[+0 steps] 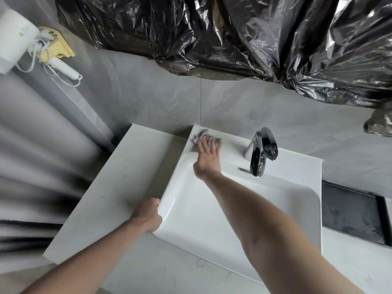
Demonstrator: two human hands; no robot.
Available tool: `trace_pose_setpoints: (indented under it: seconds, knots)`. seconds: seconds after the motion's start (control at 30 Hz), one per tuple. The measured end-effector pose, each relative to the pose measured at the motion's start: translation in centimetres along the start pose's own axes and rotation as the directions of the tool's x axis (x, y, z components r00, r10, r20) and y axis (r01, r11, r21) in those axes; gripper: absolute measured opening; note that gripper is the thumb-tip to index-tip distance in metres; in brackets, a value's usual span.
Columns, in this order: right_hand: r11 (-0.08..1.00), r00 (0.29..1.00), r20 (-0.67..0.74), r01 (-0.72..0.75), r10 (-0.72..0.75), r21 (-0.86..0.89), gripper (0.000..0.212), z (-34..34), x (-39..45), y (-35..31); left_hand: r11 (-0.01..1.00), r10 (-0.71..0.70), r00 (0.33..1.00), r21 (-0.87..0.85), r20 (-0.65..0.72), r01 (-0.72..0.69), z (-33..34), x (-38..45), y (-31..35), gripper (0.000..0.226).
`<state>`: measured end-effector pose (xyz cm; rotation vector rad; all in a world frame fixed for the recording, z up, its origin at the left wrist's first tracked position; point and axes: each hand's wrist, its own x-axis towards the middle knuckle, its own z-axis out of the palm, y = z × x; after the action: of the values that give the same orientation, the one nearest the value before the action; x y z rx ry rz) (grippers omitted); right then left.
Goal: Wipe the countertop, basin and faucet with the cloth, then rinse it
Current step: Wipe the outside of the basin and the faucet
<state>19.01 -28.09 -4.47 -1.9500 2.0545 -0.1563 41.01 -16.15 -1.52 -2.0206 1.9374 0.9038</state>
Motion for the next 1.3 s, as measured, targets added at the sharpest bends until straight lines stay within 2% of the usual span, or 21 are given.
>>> trace_pose_setpoints:
  seconds: [0.1, 0.2, 0.33, 0.43, 0.53, 0.6, 0.67, 0.7, 0.77, 0.9, 0.97, 1.0, 1.03, 1.1, 1.17, 1.23, 1.3]
  knots:
    - [0.985, 0.983, 0.065, 0.171, -0.169, -0.026, 0.088, 0.1, 0.2, -0.8, 1.000, 0.030, 1.000, 0.004, 0.001, -0.030, -0.1, 0.0, -0.3, 0.012]
    - [0.977, 0.978, 0.027, 0.208, -0.207, -0.056, 0.091, 0.0, 0.0, 2.0, 0.999, 0.032, 0.999, -0.018, 0.009, -0.032, -0.2, -0.1, -0.4, 0.013]
    - [0.995, 0.993, -0.098, 0.056, -0.065, -0.089, 0.088, -0.3, -0.9, 6.7, 0.999, 0.041, 0.999, -0.008, 0.007, -0.041, -0.4, -0.3, -0.1, 0.013]
    - [1.000, 0.984, -0.178, 0.004, -0.005, -0.008, 0.087, 0.2, -2.7, 9.3, 0.999, 0.053, 0.999, 0.001, -0.005, -0.053, -0.6, -0.4, 0.0, 0.018]
    - [0.997, 0.965, -0.257, -0.044, 0.059, 0.062, 0.085, 0.8, -3.8, 9.1, 0.999, 0.038, 0.999, 0.003, 0.003, -0.038, -0.5, -0.4, -0.1, 0.014]
    - [0.982, 0.945, -0.283, -0.130, 0.164, 0.134, 0.084, 1.0, -3.8, 7.3, 0.999, 0.033, 0.999, -0.004, 0.008, -0.033, -0.3, -0.3, -0.2, 0.011]
    - [0.965, 0.943, -0.255, -0.166, 0.216, 0.202, 0.088, 0.8, -3.5, 5.0, 1.000, 0.022, 1.000, -0.009, 0.019, -0.022, -0.3, -0.2, -0.1, 0.011]
    - [0.968, 0.957, -0.223, -0.137, 0.184, 0.208, 0.092, 0.8, -3.4, 3.8, 1.000, 0.018, 1.000, -0.007, 0.019, -0.018, -0.3, -0.2, -0.1, 0.010]
    - [0.979, 0.986, -0.158, -0.017, 0.050, 0.204, 0.096, 1.0, -3.3, 1.3, 1.000, 0.014, 1.000, -0.010, 0.010, -0.014, -0.2, 0.0, -0.3, 0.013]
    - [0.948, 0.988, -0.087, 0.149, -0.129, 0.281, 0.092, 1.8, -4.0, -1.8, 1.000, 0.008, 1.000, -0.029, 0.024, -0.007, -0.1, 0.0, -0.5, 0.013]
    - [0.942, 0.989, -0.050, 0.147, -0.138, 0.301, 0.093, 3.0, -5.1, -0.9, 0.999, 0.005, 1.000, -0.045, 0.021, -0.004, 0.0, 0.0, -0.4, 0.013]
    - [0.934, 0.997, -0.029, 0.081, -0.075, 0.347, 0.091, 3.6, -5.9, 0.3, 0.999, 0.003, 1.000, -0.049, 0.020, -0.002, 0.0, 0.0, -0.4, 0.013]
    - [0.911, 0.999, -0.013, -0.030, 0.039, 0.412, 0.087, 4.0, -6.8, 1.5, 0.999, 0.002, 1.000, -0.052, 0.022, -0.001, 0.0, 0.0, -0.4, 0.013]
    - [0.818, 0.960, -0.026, -0.225, 0.280, 0.530, 0.077, 4.5, -8.4, 3.9, 0.999, -0.009, 1.000, -0.044, 0.027, 0.010, 0.2, 0.2, -0.5, 0.014]
    - [0.714, 0.893, -0.071, -0.305, 0.445, 0.631, 0.071, 4.1, -9.7, 5.5, 0.999, -0.023, 0.999, -0.037, 0.026, 0.023, 0.3, 0.4, -0.6, 0.018]
    - [0.532, 0.789, -0.017, -0.398, 0.614, 0.748, 0.060, 3.1, -10.1, 6.4, 0.998, -0.030, 0.999, -0.046, 0.026, 0.031, 0.4, 0.6, -0.7, 0.020]
    - [0.246, 0.650, 0.101, -0.421, 0.753, 0.873, 0.050, 2.3, -9.8, 7.4, 0.998, -0.031, 0.999, -0.051, 0.031, 0.033, 0.3, 0.5, -0.6, 0.021]
